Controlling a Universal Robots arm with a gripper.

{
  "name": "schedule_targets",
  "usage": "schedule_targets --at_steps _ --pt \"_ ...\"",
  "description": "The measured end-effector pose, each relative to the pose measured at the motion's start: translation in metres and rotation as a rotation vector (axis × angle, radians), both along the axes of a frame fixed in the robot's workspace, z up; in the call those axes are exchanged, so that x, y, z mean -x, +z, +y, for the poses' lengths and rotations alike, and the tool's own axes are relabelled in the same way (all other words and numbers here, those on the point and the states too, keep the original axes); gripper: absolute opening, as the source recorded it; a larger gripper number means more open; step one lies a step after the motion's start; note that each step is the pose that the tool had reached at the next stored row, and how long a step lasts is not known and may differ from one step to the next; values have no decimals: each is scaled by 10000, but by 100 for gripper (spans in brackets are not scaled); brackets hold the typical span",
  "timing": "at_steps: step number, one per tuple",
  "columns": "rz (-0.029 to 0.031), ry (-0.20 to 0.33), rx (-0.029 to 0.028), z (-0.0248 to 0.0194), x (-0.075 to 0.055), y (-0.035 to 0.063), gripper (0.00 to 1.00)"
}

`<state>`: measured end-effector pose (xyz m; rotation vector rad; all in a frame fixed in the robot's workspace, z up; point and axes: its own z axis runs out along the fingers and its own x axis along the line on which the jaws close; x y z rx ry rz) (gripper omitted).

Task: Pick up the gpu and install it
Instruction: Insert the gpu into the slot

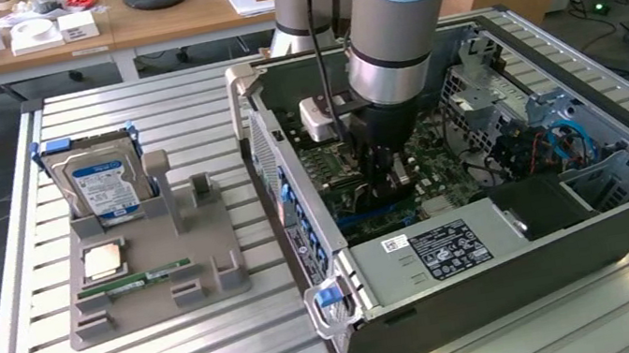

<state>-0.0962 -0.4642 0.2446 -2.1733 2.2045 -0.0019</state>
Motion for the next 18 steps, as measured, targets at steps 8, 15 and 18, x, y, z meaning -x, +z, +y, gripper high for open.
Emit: schedule_targets --at_steps 8,15,18 --pt "-1 -2 -1 0 1 -25 26" --pt "0 -2 0 0 1 -25 26" --pt "0 -2 1 0 1 -26 26"
